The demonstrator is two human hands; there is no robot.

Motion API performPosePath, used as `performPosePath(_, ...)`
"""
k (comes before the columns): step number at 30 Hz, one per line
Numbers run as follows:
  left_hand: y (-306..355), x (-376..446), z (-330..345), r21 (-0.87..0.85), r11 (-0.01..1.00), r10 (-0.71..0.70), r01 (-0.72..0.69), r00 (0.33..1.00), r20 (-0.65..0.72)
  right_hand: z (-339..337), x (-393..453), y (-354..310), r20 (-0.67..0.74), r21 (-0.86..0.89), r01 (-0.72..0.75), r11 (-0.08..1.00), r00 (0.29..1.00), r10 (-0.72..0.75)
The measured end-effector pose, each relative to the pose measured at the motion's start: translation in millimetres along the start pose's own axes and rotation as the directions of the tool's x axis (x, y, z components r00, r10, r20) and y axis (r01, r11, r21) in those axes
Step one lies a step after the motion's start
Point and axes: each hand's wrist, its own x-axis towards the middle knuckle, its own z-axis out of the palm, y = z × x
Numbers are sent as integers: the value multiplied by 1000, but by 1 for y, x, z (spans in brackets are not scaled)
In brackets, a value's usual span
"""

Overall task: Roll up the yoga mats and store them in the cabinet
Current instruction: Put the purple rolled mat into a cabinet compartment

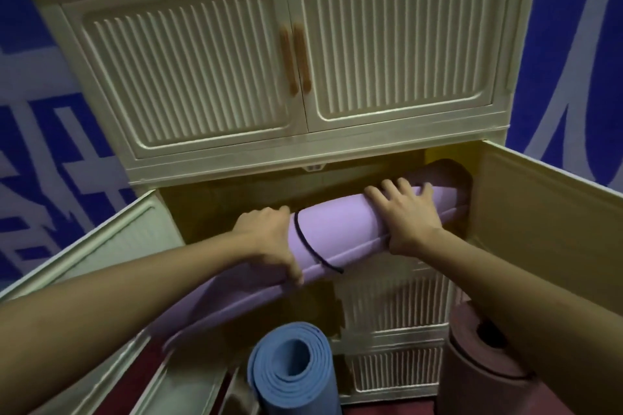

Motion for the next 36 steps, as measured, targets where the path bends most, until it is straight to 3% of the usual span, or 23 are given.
performPosePath(7,0,39,-5,39,998,50,-46,993,-107,11,21,13,37,-53,-112,992,993,114)
performPosePath(10,-8,63,-8,-12,1000,-28,28,999,-17,18,36,10,32,-56,-129,990,991,131)
performPosePath(15,-16,98,32,-45,991,-108,123,960,257,48,48,-2,18,-75,-75,994,997,76)
performPosePath(21,-18,103,48,-79,985,-125,151,954,272,62,47,2,64,-119,-77,990,994,86)
performPosePath(23,-8,91,47,-46,991,-113,122,979,171,55,43,-3,142,-108,-86,990,985,101)
performPosePath(25,11,75,46,-50,997,-53,51,998,-39,38,36,-8,221,-51,-113,992,968,121)
performPosePath(28,44,50,35,-98,989,77,-110,952,-295,1,21,-23,182,64,-149,987,974,135)
performPosePath(31,60,13,11,-34,984,153,-175,926,-345,-48,0,-40,103,145,-127,981,988,113)
performPosePath(36,38,-78,-24,3,1000,-25,27,945,-326,-118,-57,-35,28,75,-137,988,990,136)
